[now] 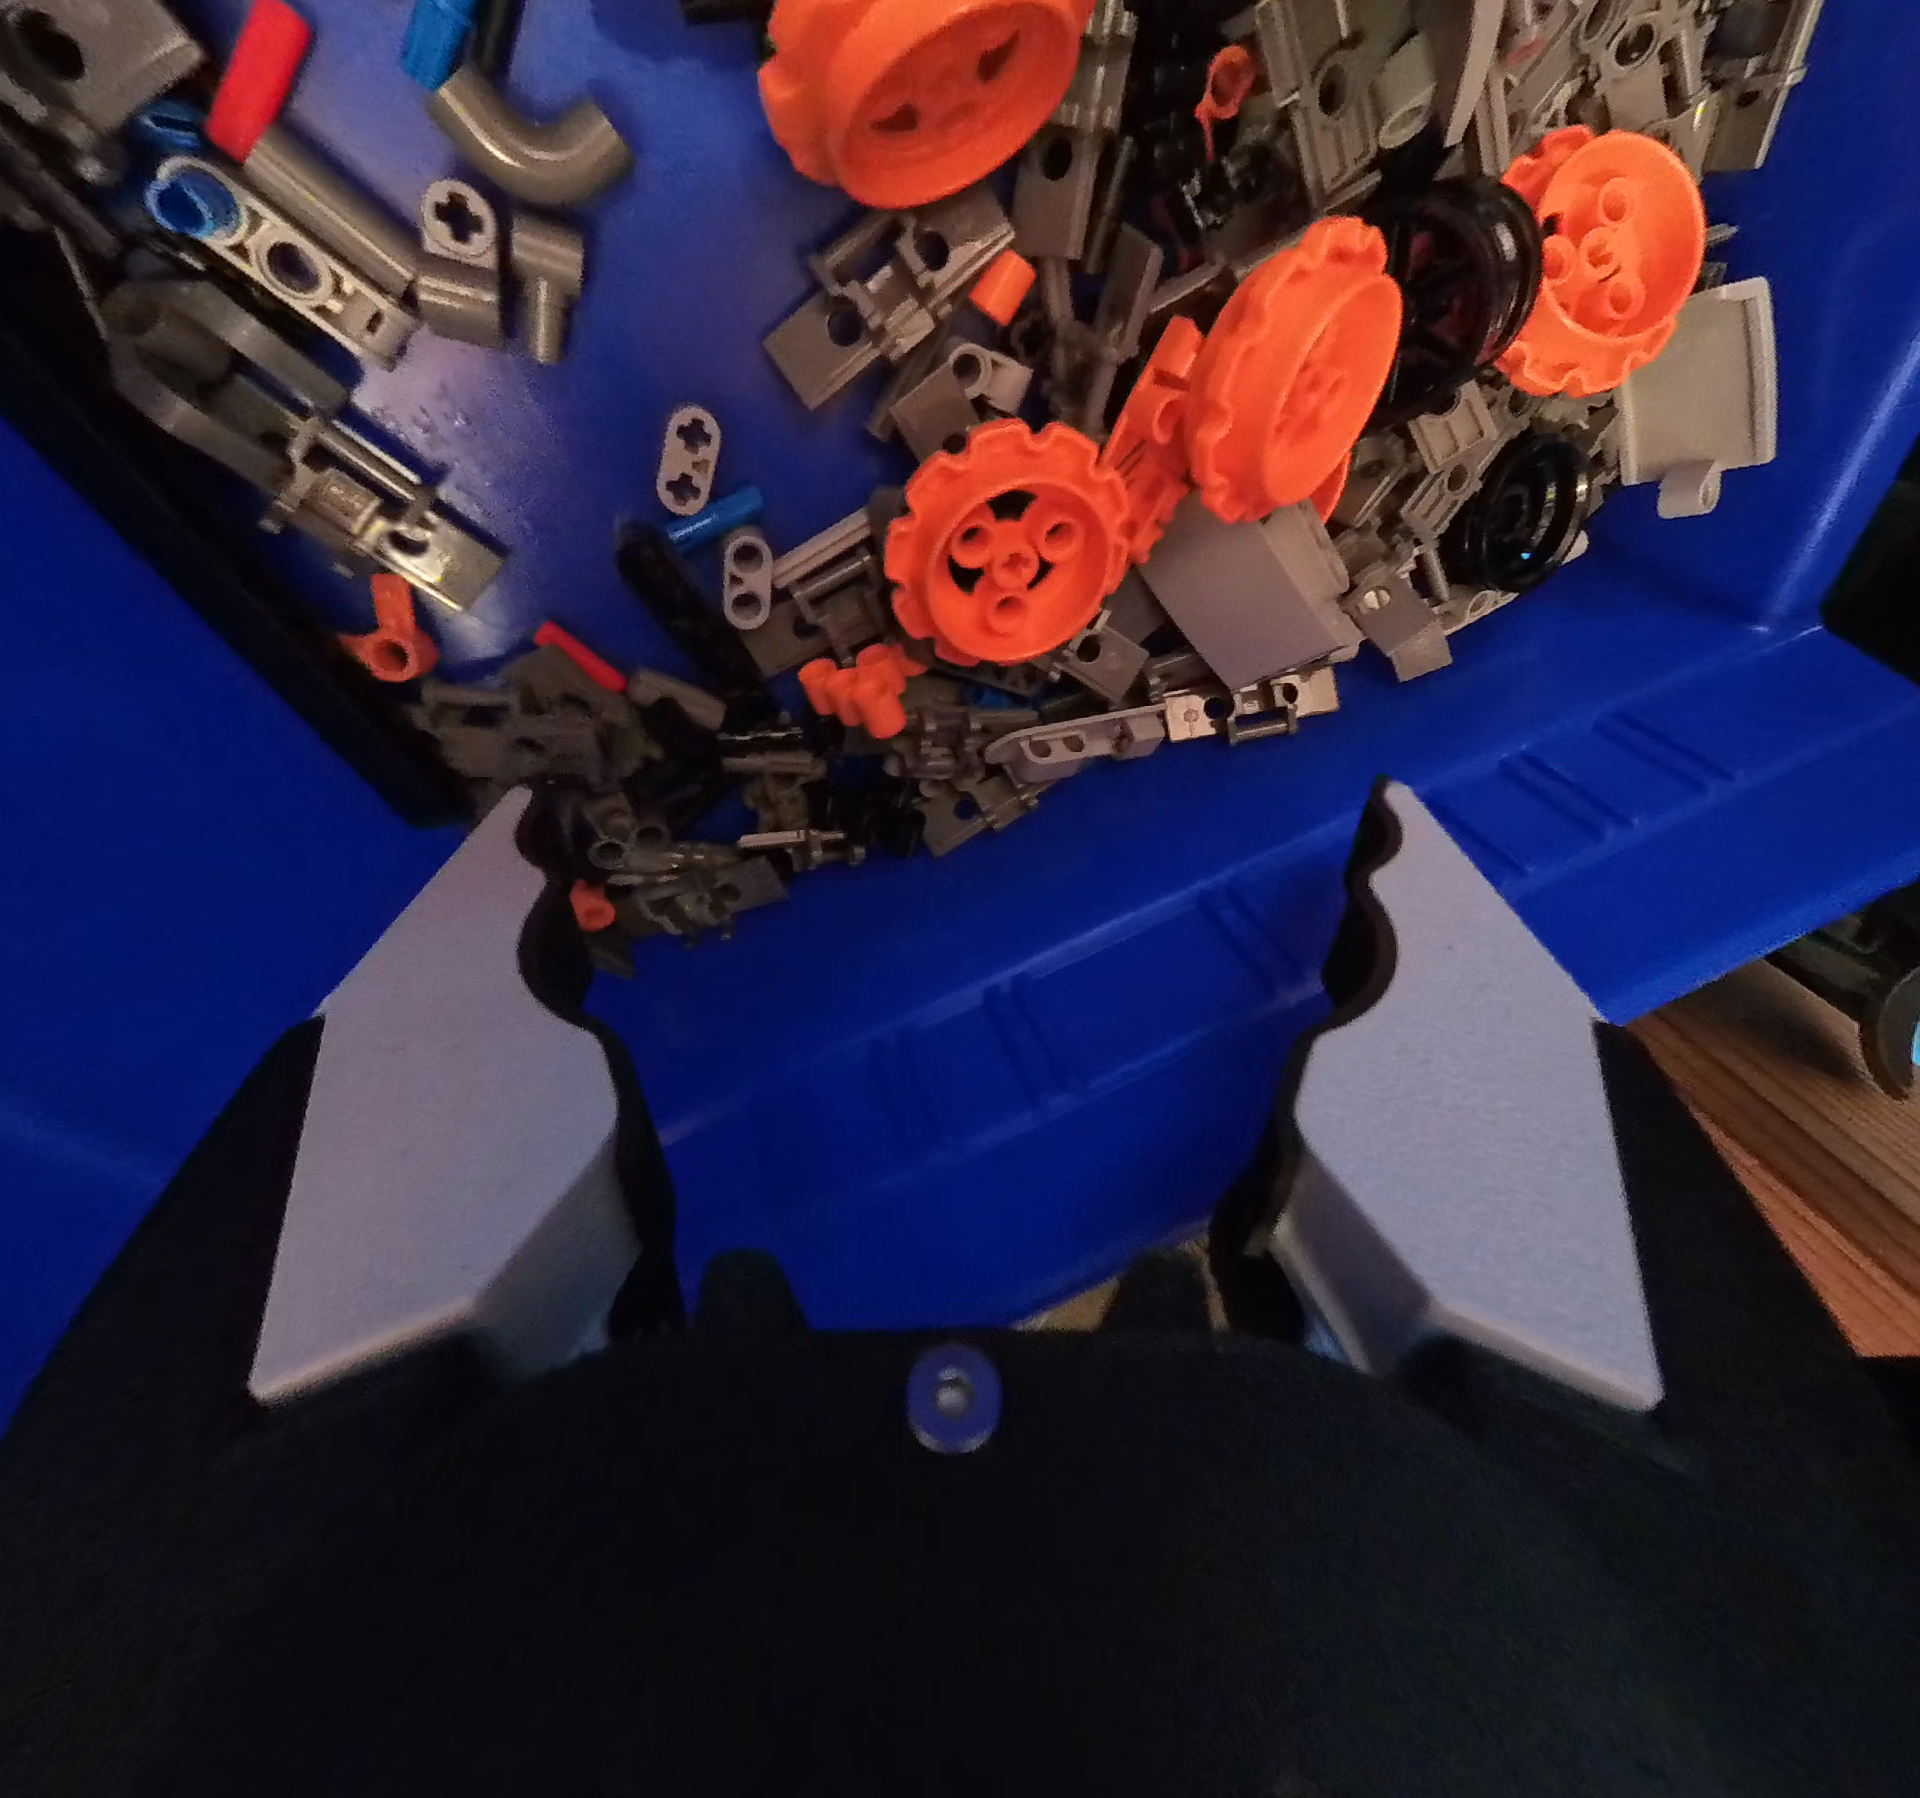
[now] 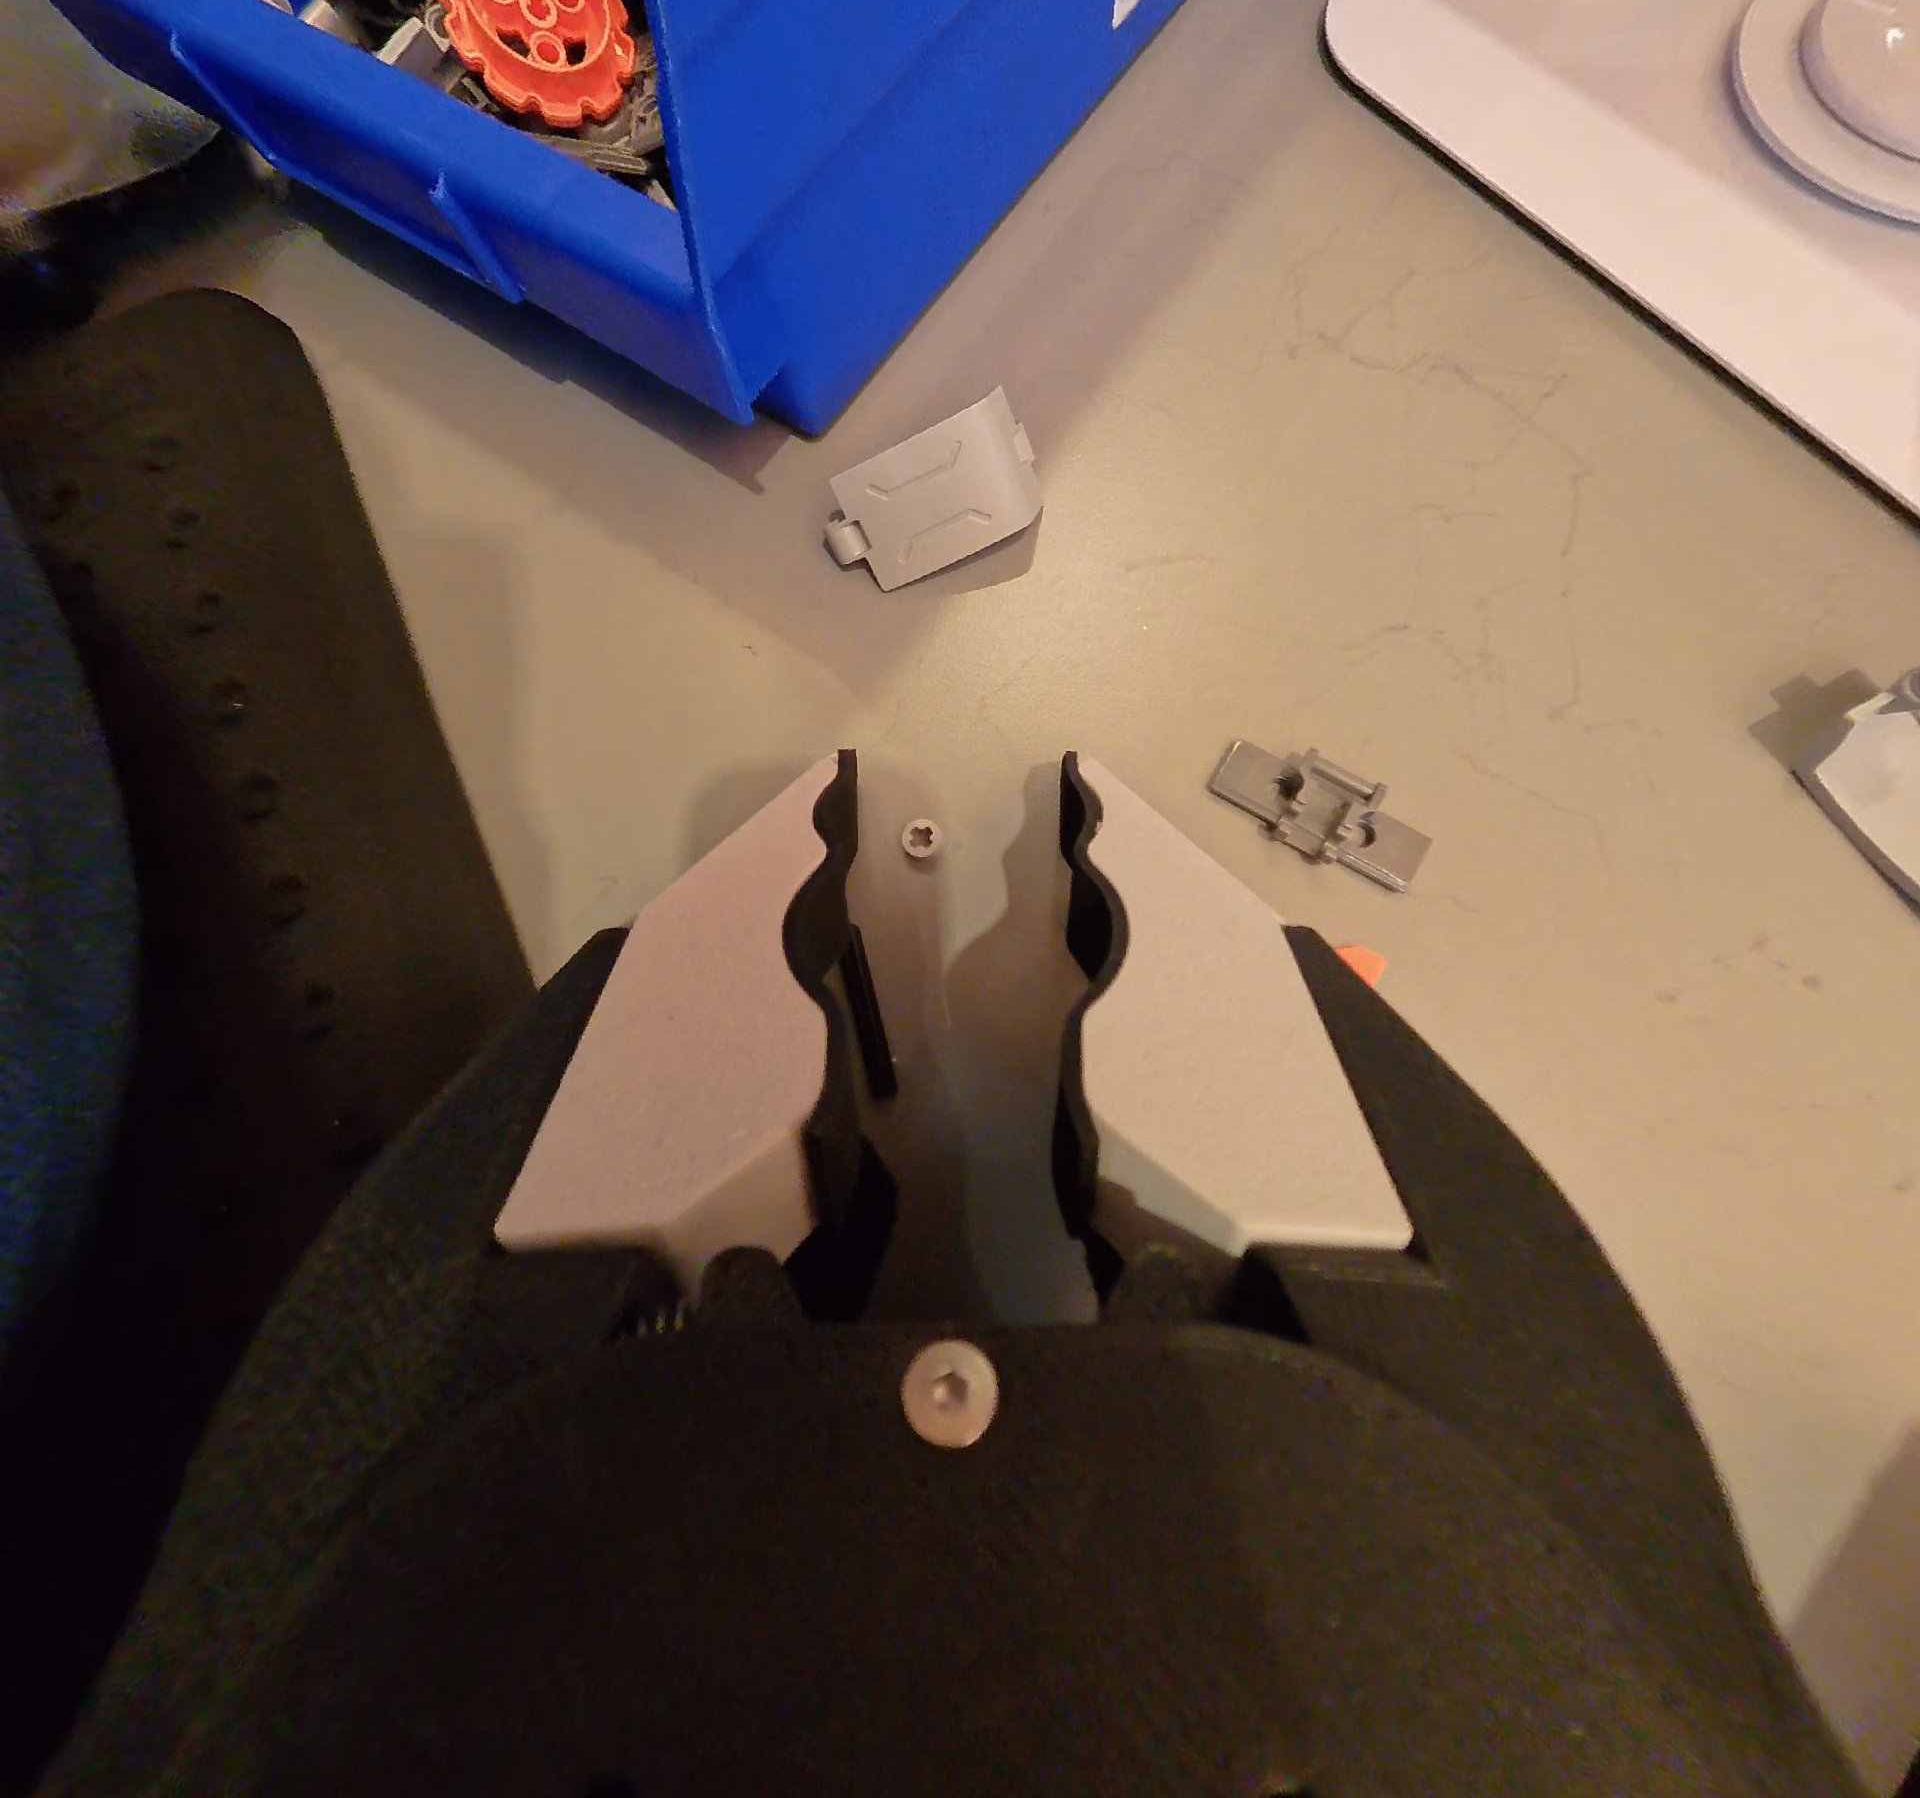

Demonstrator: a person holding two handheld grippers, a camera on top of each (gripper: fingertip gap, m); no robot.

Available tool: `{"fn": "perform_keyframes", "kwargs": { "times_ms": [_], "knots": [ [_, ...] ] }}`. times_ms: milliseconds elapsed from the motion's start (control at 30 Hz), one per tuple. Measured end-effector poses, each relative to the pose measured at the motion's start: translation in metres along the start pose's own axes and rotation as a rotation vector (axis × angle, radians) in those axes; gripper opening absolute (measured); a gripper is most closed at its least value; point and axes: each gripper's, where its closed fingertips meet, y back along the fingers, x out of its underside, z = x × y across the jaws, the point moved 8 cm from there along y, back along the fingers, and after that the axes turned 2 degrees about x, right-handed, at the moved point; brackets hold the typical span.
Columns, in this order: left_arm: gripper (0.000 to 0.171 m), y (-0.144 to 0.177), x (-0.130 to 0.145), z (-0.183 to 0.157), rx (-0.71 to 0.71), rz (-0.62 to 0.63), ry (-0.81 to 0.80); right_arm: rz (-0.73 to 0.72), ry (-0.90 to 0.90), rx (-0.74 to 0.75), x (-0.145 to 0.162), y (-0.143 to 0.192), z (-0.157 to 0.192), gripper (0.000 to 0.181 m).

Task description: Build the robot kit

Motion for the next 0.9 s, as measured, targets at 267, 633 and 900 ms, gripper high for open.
{"fn": "perform_keyframes", "kwargs": {
  "times_ms": [267,633,900],
  "knots": [
    [0.139,0.004,-0.006,0.0,0.169,-0.046,0.012,-0.001,-0.002,-0.004,0.0,0.0,0.0,0.037],
    [0.124,0.027,0.009,-0.002,0.121,-0.124,0.034,-0.001,0.001,-0.006,0.0,0.0,0.0,0.038],
    [0.105,0.033,0.015,0.005,0.024,-0.105,0.071,-0.001,0.005,-0.006,0.0,0.0,0.001,0.037]
  ]
}}
